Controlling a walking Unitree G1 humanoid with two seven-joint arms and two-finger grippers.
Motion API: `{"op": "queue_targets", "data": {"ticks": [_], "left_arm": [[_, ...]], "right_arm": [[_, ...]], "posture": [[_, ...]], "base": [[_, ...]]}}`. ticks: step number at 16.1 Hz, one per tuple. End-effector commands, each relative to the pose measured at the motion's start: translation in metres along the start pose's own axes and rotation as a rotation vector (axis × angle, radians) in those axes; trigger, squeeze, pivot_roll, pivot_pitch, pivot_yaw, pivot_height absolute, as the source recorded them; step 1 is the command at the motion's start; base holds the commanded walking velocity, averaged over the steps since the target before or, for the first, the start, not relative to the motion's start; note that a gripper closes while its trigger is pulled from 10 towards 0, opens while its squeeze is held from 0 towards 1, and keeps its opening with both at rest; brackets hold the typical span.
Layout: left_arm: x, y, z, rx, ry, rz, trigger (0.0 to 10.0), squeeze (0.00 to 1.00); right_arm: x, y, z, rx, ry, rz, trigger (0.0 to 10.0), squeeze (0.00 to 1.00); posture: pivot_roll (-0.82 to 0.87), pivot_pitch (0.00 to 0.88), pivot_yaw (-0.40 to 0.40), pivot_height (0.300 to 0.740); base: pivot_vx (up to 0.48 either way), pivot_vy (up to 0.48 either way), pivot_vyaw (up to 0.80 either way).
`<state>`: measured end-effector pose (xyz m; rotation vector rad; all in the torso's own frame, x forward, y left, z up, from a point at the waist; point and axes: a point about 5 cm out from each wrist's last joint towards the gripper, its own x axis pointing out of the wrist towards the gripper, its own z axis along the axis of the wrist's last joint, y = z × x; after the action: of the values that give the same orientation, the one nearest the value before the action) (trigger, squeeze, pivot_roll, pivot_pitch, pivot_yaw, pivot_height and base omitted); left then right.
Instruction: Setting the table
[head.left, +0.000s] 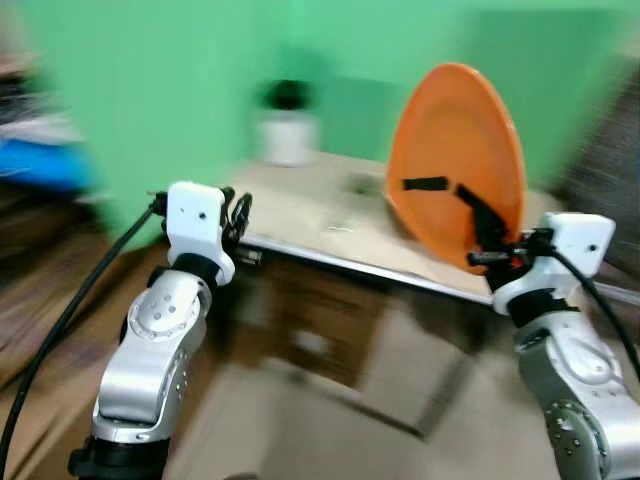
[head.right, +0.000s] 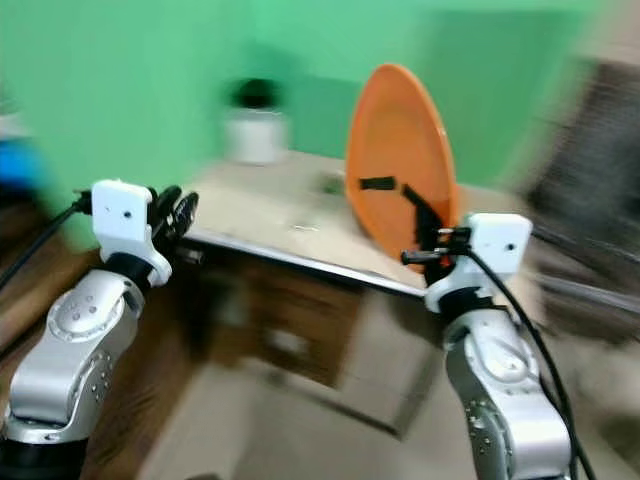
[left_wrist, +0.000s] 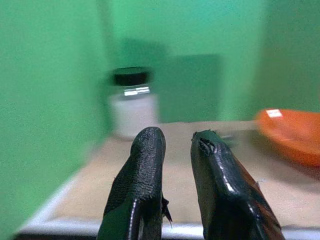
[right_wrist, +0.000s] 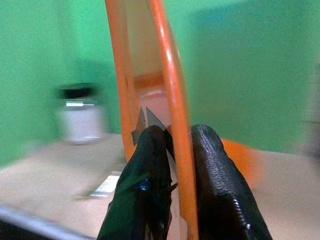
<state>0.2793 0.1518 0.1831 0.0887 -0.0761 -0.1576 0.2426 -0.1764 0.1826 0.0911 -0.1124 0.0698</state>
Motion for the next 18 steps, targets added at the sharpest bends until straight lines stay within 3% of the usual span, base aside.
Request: {"op": "queue_targets", "data": {"ticks": [1, 5, 9, 10, 11, 13, 18], "left_arm": [[0.001, -0.001, -0.003, -0.019, 0.008, 0.022, 10.0, 0.00], [-0.003, -0.004, -0.005, -0.032, -0.046, 0.077, 10.0, 0.00], [-0.004, 0.000, -0.007, -0.009, -0.039, 0.078, 10.0, 0.00], [-0.005, 0.002, -0.007, 0.023, -0.031, 0.072, 10.0, 0.00], [-0.006, 0.002, -0.011, 0.033, 0.043, -0.015, 10.0, 0.00], [-0.007, 0.003, -0.011, 0.059, 0.050, -0.064, 10.0, 0.00], [-0.002, -0.001, -0.014, 0.040, 0.060, -0.074, 10.0, 0.00]], "right_arm": [[0.000, -0.002, 0.011, -0.014, -0.054, -0.015, 10.0, 0.00], [-0.003, -0.009, 0.013, -0.022, -0.055, -0.043, 10.0, 0.00], [-0.003, -0.014, 0.009, -0.007, -0.039, -0.067, 10.0, 0.00], [-0.004, -0.015, 0.008, 0.022, -0.038, -0.075, 10.0, 0.00], [-0.006, -0.015, 0.006, 0.048, -0.036, -0.093, 10.0, 0.00], [-0.008, -0.015, 0.004, 0.047, -0.027, -0.106, 10.0, 0.00], [-0.010, -0.016, 0.003, 0.034, -0.009, -0.115, 10.0, 0.00]], "posture": [[0.03, 0.000, -0.047, 0.740], [0.04, 0.000, -0.057, 0.740], [0.05, 0.000, -0.060, 0.740], [0.05, 0.000, -0.057, 0.740], [0.04, 0.000, -0.055, 0.740], [0.04, 0.000, -0.048, 0.740], [0.02, 0.000, -0.040, 0.740]], "base": [[0.000, 0.000, -0.80], [0.000, 0.000, -0.80], [0.000, 0.000, -0.80], [0.000, 0.000, -0.80], [0.000, 0.000, -0.80], [0.000, 0.000, -0.80], [0.000, 0.000, -0.80]]}}
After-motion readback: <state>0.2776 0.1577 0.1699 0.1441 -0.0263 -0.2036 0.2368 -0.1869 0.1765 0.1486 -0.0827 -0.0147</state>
